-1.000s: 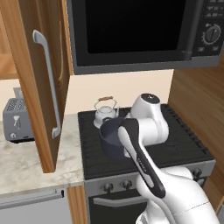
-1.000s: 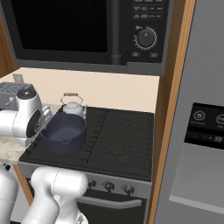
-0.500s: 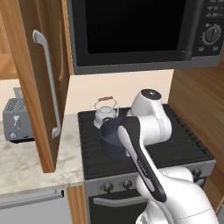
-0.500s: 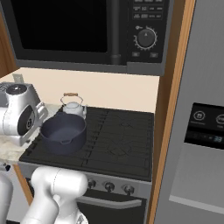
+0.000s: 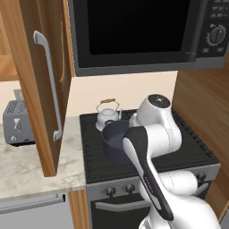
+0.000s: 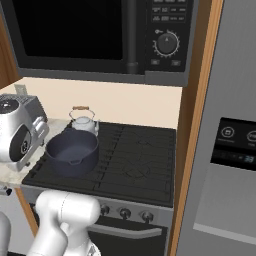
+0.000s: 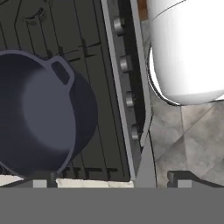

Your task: Pick the kettle from the cabinet and place it on a stove burner. Then pick the pot from the counter and place it on another stove burner. Finally, turn both burners on.

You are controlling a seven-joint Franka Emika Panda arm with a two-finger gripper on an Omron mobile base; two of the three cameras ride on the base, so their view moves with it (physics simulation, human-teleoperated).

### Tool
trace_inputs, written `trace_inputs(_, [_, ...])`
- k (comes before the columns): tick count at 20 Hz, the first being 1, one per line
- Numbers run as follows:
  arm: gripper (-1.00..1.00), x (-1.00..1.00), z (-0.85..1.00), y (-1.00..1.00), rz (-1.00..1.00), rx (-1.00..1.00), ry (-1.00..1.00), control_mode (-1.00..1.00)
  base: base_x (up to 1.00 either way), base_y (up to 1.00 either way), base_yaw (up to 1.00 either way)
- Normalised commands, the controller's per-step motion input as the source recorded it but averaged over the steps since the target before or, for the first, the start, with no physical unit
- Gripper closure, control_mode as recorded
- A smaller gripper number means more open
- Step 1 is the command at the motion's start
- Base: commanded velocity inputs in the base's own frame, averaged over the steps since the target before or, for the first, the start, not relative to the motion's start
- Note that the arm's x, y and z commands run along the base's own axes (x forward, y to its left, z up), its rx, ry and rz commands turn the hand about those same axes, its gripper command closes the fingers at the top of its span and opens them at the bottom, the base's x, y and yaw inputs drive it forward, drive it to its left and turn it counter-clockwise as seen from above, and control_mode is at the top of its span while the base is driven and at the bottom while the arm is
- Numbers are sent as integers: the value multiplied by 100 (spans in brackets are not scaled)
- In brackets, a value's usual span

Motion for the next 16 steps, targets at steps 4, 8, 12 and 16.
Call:
trace_inputs(4, [-100,-18,14,-5,5,-2,-12,-100,0,0,0])
trace_inputs(8, [-100,-20,22,-3,5,-4,-12,-100,0,0,0])
trace_inputs(12, [-100,-20,27,0,3,-6,-8,-100,0,0,0])
trace_inputs(16, [-100,-20,29,0,3,-6,-8,-100,0,0,0])
